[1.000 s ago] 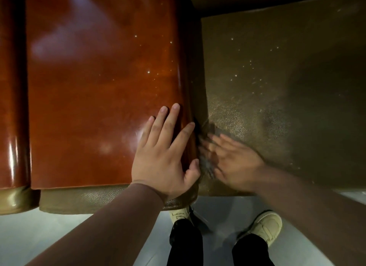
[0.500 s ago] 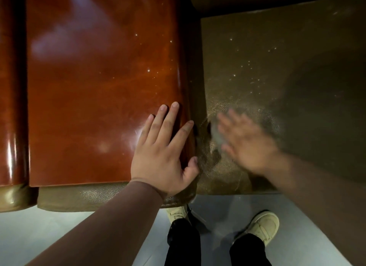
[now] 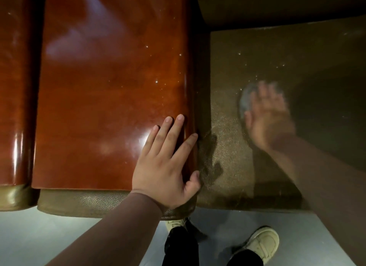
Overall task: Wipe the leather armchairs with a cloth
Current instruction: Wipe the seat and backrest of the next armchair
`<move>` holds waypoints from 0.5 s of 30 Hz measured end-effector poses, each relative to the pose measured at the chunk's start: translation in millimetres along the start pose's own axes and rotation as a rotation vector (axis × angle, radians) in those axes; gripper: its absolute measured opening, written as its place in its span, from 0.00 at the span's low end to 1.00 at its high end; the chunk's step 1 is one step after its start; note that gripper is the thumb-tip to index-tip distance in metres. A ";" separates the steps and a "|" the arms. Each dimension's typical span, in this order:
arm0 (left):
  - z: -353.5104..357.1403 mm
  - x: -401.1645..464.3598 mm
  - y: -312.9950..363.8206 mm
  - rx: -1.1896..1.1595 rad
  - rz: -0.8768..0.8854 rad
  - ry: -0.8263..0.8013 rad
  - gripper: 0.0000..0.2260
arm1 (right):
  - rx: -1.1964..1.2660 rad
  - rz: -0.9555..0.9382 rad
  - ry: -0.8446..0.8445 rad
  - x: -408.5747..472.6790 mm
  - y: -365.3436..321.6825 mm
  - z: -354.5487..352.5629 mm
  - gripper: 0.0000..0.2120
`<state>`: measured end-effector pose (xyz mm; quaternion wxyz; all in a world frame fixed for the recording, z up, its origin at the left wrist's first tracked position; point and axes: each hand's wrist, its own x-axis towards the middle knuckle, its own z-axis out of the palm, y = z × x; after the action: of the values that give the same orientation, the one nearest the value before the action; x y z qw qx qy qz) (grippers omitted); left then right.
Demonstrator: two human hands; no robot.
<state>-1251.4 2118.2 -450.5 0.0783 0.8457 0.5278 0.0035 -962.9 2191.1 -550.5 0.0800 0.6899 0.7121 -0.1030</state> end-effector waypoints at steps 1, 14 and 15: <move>0.6 -0.7 -0.5 0.001 -0.005 0.002 0.34 | 0.062 0.155 -0.013 10.3 -3.1 -4.2 0.31; 0.0 0.2 -3.0 -0.061 0.011 -0.008 0.37 | 0.055 0.063 -0.061 29.2 -1.1 -28.3 0.31; 0.5 1.1 -3.7 -0.062 0.006 -0.010 0.37 | 0.120 0.194 -0.040 36.1 -17.1 -27.5 0.31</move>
<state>-1254.1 2120.8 -451.6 0.1068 0.8446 0.5244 0.0159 -980.5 2232.5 -532.5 0.0621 0.7569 0.6328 -0.1508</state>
